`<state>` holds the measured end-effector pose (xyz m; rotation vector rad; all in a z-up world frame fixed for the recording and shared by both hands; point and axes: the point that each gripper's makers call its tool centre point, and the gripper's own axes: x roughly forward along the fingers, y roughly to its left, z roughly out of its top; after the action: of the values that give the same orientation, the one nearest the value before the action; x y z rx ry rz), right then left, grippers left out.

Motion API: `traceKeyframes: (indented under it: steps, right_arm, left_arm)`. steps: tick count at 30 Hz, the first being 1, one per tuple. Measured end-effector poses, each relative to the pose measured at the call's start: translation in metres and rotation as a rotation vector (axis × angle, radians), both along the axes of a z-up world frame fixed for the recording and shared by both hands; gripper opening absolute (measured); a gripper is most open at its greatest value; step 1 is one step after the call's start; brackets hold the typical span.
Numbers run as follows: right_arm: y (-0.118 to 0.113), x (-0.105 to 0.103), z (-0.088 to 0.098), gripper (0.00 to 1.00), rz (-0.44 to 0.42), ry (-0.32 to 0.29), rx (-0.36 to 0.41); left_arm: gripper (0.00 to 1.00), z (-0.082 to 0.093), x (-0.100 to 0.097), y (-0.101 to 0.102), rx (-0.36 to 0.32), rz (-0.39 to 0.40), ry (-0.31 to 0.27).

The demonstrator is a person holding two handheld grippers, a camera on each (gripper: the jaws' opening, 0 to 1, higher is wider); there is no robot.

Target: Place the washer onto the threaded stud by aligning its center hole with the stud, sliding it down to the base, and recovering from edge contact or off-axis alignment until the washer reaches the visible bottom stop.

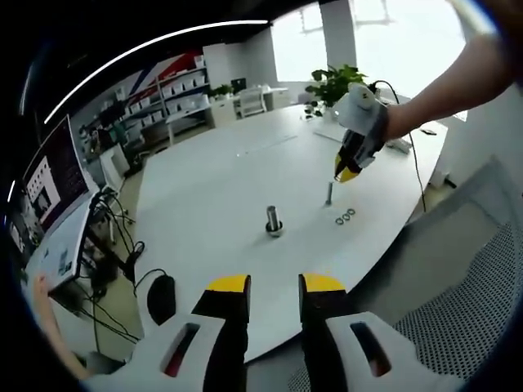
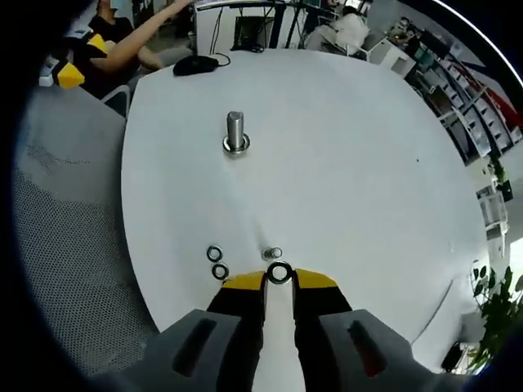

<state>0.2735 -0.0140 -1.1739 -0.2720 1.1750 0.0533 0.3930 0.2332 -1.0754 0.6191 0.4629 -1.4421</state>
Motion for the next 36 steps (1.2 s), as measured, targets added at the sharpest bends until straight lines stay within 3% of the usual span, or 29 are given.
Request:
traceKeyframes:
  steps: [9,17,21,29,36]
  right_arm:
    - [0.005,0.008,-0.002,0.14,0.028,0.011,-0.005]
    - [-0.006,0.014,-0.015,0.14,0.025,0.012,0.001]
    - [0.008,0.01,-0.003,0.14,0.027,0.006,-0.001]
    - [-0.003,0.02,-0.012,0.14,0.029,0.004,0.004]
    - [0.004,0.019,-0.007,0.14,0.046,0.015,0.005]
  left_arm:
    - [0.21,-0.001,0.0,0.0,0.001,-0.005,-0.002]
    - [0.21,-0.002,-0.001,0.0,0.006,-0.007,-0.002]
    - [0.21,-0.003,-0.001,0.0,0.008,-0.009,-0.001]
    - [0.21,-0.003,-0.002,0.0,0.01,-0.009,-0.001]
    - [0.21,-0.004,-0.002,0.0,0.012,-0.009,0.0]
